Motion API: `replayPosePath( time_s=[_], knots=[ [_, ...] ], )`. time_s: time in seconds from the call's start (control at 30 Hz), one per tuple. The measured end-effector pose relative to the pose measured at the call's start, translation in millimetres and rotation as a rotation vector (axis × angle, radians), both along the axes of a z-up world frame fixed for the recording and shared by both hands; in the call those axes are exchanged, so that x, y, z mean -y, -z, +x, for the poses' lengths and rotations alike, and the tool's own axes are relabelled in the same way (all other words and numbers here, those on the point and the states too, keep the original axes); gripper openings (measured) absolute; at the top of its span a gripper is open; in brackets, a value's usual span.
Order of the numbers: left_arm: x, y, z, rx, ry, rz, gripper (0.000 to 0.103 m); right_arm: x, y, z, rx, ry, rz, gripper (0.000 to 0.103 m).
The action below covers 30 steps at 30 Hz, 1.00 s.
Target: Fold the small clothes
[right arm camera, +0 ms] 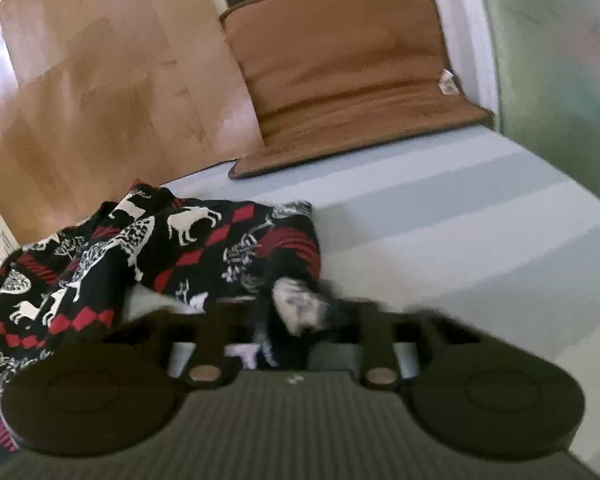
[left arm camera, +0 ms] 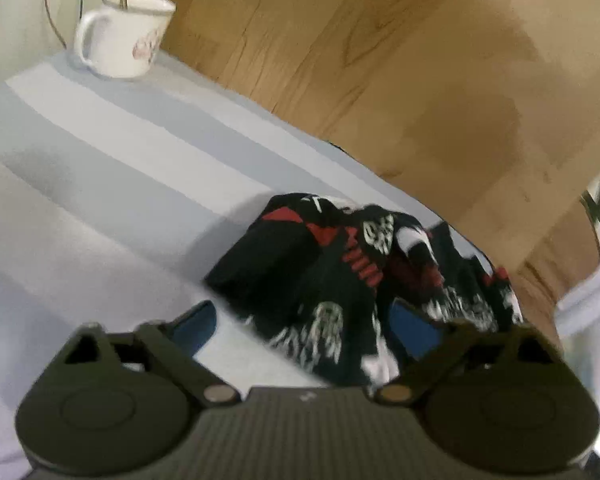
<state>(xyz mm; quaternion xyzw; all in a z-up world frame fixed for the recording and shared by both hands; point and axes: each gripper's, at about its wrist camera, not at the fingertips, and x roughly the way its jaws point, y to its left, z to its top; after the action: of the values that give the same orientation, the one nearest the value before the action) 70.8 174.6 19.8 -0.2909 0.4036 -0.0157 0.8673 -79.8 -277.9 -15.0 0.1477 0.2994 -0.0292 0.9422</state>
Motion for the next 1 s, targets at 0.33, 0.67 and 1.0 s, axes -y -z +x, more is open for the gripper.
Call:
replayPosePath(
  time_s=[0.33,0.67,1.0],
  knots=[
    [-61.5,-43.2,14.5,0.065,-0.279,0.261,0.013,100.1,-52.8,32.8,0.065,0.295,-0.227,0.017],
    [-91.6,-50.8,10.3,0.059,-0.225,0.074,0.014,84.2,-33.3,45.5,0.007,0.337,-0.26,0.065],
    [65.7,-128.0,15.0,0.304,0.206,0.088,0.015,60.0,-61.2,29.1,0.145,0.347,-0.2,0.065]
  ],
)
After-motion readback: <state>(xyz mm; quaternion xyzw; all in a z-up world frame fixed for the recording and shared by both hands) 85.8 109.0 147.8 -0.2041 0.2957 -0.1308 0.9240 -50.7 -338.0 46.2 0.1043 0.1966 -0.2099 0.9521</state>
